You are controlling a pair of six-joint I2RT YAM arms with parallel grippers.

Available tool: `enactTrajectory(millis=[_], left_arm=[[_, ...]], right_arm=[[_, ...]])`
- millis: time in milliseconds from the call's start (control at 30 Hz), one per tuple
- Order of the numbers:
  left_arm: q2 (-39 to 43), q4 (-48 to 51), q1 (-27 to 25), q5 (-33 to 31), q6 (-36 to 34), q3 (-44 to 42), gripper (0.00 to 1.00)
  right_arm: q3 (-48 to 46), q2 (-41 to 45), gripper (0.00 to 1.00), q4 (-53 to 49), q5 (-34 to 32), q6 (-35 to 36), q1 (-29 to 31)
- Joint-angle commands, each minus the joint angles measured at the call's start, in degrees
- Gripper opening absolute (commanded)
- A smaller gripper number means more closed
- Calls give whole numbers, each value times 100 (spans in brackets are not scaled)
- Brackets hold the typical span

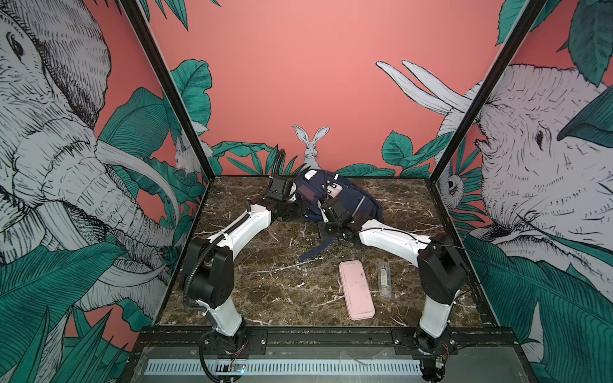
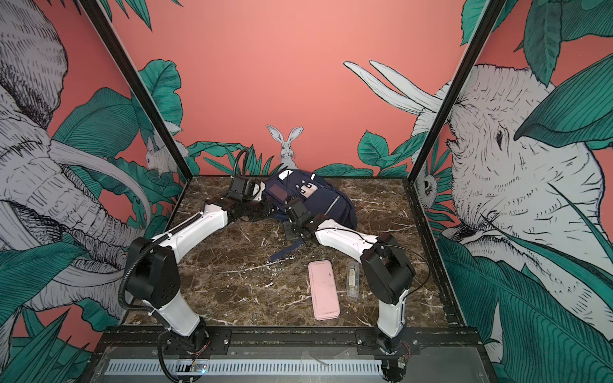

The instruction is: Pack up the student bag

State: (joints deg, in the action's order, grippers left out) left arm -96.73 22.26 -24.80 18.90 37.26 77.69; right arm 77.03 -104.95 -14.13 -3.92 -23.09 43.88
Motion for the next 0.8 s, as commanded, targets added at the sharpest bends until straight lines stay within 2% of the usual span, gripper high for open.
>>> enactTrajectory(millis=[0, 233, 433, 767], left_arm=[[323, -98, 114, 58, -116, 305, 0], [305, -244, 430, -107, 5, 166, 0], [357, -343, 619, -228, 65, -58, 0], [350, -542, 826, -329, 151, -316, 0]], right_arm=[[-341, 304, 0, -22, -131, 41, -53], [-942, 783, 0, -116, 354, -11, -56], [-1537, 1282, 0, -357, 403, 31, -109], [-2613, 2693, 0, -909, 364, 186, -690]])
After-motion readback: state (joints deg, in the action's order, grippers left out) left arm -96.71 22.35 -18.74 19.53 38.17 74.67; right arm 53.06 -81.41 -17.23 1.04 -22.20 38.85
